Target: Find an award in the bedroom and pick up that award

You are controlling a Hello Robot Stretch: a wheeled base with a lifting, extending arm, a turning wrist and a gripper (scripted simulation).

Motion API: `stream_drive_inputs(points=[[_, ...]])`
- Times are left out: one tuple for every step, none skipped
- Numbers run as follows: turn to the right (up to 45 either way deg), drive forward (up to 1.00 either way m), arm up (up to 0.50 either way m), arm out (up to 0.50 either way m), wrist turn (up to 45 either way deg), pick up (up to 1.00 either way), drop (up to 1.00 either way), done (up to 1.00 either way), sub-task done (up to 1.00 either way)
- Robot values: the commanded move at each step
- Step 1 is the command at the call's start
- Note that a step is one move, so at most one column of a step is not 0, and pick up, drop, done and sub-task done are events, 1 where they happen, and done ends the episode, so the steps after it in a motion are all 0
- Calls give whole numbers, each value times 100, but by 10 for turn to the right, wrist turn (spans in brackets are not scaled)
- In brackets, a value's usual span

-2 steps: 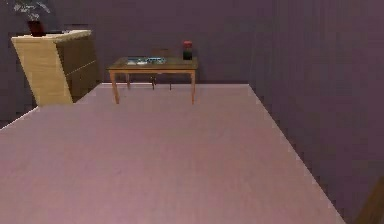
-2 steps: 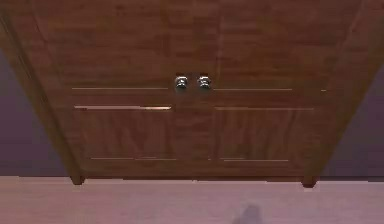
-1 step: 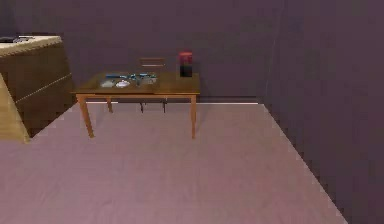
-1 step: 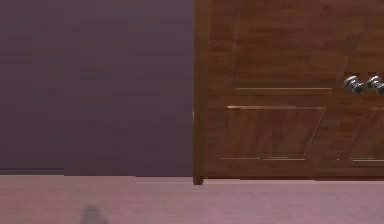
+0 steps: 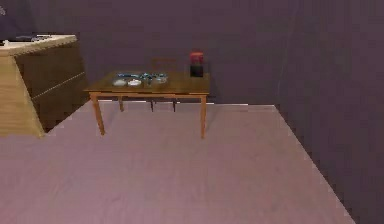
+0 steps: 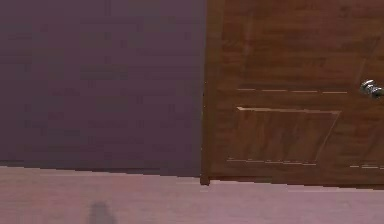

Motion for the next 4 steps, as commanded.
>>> stream_drive_inputs(points=[[0,100,0,0,0,0,0,0,0],[0,60,0,0,0,0,0,0,0],[-450,0,0,0,0,0,0,0,0],[-450,0,0,0,0,0,0,0,0]])
